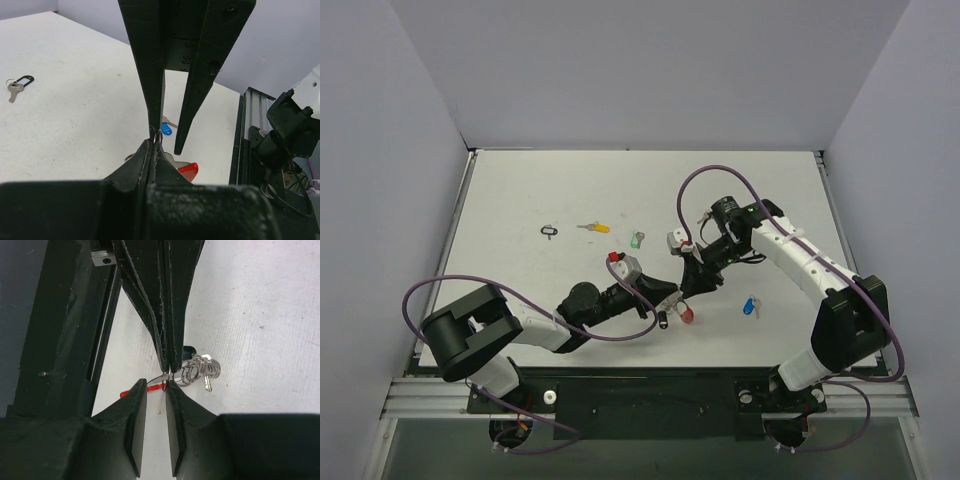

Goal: Put the keys on the keyring

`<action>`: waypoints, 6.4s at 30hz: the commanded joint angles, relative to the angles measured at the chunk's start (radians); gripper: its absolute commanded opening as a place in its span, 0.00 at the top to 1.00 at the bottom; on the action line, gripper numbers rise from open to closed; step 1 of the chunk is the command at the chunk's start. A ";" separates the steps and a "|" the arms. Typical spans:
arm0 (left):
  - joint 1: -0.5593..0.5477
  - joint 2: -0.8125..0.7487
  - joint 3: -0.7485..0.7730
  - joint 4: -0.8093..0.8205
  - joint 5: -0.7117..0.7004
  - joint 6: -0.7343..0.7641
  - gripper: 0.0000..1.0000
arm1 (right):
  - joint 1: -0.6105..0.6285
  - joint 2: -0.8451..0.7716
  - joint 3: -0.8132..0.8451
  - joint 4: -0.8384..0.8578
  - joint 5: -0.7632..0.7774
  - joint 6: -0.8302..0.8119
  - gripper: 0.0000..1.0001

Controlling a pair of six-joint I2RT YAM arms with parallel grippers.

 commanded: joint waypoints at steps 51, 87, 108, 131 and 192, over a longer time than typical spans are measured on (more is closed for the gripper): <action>0.007 -0.079 -0.146 0.339 -0.134 -0.026 0.49 | 0.099 0.116 0.297 -0.224 0.374 0.361 1.00; -0.089 0.085 0.062 0.271 -0.047 0.229 0.58 | 0.314 0.268 0.464 -0.458 0.820 0.398 1.00; -0.092 0.111 0.113 0.258 -0.047 0.241 0.68 | 0.325 0.280 0.475 -0.474 0.782 0.384 1.00; -0.098 0.064 0.059 0.331 -0.078 0.221 0.75 | 0.291 0.271 0.478 -0.479 0.702 0.352 1.00; -0.098 -0.007 0.047 0.293 -0.145 0.082 1.00 | 0.240 0.207 0.440 -0.416 0.630 0.349 0.72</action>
